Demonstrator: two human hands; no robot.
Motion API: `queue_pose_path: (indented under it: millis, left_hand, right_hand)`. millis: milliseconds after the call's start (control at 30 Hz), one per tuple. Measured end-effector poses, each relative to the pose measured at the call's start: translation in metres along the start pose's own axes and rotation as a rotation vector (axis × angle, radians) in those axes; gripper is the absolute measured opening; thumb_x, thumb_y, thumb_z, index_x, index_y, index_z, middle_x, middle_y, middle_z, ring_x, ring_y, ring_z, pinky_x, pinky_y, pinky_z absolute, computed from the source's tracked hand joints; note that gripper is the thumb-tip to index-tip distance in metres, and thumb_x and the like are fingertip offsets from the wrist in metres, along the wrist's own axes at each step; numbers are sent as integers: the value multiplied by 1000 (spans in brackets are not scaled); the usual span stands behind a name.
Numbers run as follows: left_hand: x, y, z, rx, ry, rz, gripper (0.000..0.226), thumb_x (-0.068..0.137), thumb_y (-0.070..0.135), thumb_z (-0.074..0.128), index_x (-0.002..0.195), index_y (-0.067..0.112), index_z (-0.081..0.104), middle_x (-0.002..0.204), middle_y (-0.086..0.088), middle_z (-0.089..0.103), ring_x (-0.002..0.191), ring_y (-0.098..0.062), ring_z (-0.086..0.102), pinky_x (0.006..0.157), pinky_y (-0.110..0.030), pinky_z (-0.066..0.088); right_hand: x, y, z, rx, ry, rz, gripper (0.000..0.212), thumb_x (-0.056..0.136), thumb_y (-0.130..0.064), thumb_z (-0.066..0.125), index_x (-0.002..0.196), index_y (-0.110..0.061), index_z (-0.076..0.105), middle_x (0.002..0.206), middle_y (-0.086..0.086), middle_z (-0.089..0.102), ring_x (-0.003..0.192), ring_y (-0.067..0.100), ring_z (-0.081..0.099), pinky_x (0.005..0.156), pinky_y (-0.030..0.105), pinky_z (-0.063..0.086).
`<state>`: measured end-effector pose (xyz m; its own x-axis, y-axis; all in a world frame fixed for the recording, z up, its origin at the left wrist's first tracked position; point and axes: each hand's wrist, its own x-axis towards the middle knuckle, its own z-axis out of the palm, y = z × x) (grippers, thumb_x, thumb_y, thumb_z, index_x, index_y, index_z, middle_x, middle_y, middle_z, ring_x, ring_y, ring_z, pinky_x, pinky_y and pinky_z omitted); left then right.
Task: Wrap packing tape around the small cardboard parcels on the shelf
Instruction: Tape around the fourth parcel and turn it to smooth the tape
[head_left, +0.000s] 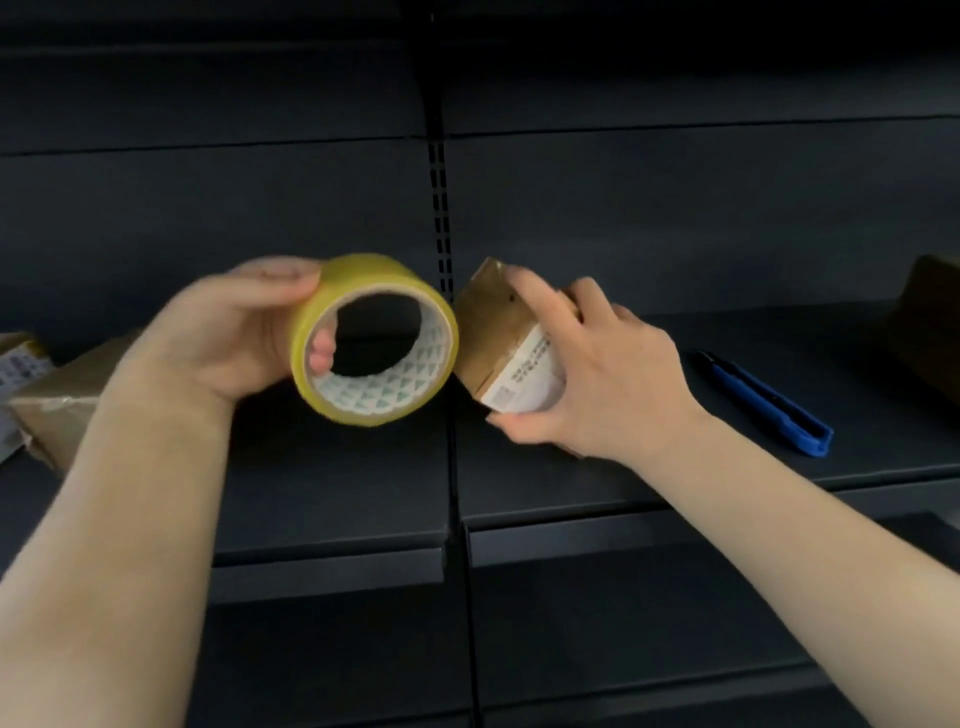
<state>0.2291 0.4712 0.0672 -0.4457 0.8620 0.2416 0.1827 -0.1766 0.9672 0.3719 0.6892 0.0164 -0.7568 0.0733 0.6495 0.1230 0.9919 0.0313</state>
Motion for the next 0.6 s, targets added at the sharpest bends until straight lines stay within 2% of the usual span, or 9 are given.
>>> queue_pose_path:
  millis: [67,133,200,300,333,400,467,533,600]
  left_hand:
    - [16,11,-1,77,21,-44,38,36,47,86,54,17,69,39,1,55,33,-9,52,40,-16,46]
    - [33,23,5,160,44,-89,46,23,50,89,50,19,68,39,1,55,35,-8,54,39,-18,47]
    - [45,34,11,233,79,-133,56,13,52,89,53,19,68,41,1,56,37,-7,56,40,-18,48]
    - [61,41,19,306,155,-173,75,7,56,86,66,15,63,42,1,57,38,-7,57,38,-18,48]
    - [65,40,19,389,176,-201,74,13,59,85,69,14,62,45,1,58,40,-8,57,37,-19,47]
    - [66,32,23,579,199,-307,51,48,56,77,73,14,61,58,-6,59,49,-15,55,40,-22,46]
    - [67,16,24,600,253,-389,30,74,44,66,75,14,61,62,-8,53,51,-16,51,39,-22,44]
    - [69,3,26,556,287,-414,27,78,42,64,76,15,62,57,-6,53,45,-14,51,36,-21,44]
    - [66,-6,22,433,283,-368,32,66,47,69,67,16,61,43,0,50,37,-12,48,36,-21,41]
  right_hand:
    - [3,4,3,21,34,66,100,51,-79,49,135,-30,25,101,4,55,72,28,61,51,24,36]
    - [8,6,4,45,19,137,100,52,-79,52,135,-29,25,106,3,54,79,28,61,55,28,40]
    - [14,9,7,88,-23,201,101,54,-75,59,137,-28,25,114,1,51,87,28,61,63,33,48]
    - [16,15,12,159,-12,260,98,56,-72,64,135,-26,27,117,0,50,92,26,60,68,34,49]
    - [15,19,15,226,-1,314,94,58,-70,65,133,-26,28,119,0,51,94,25,60,68,33,47]
    - [10,29,19,386,21,439,86,60,-68,63,129,-28,29,118,-1,54,98,24,59,71,32,44]
    - [6,35,23,409,31,463,84,60,-70,59,128,-28,29,116,-2,55,97,22,58,70,32,43]
    - [5,36,23,398,24,468,84,60,-70,59,128,-28,29,113,-3,54,92,19,57,68,31,43]
    - [5,36,24,393,13,477,85,60,-71,59,127,-28,28,112,-4,53,91,17,57,68,32,46]
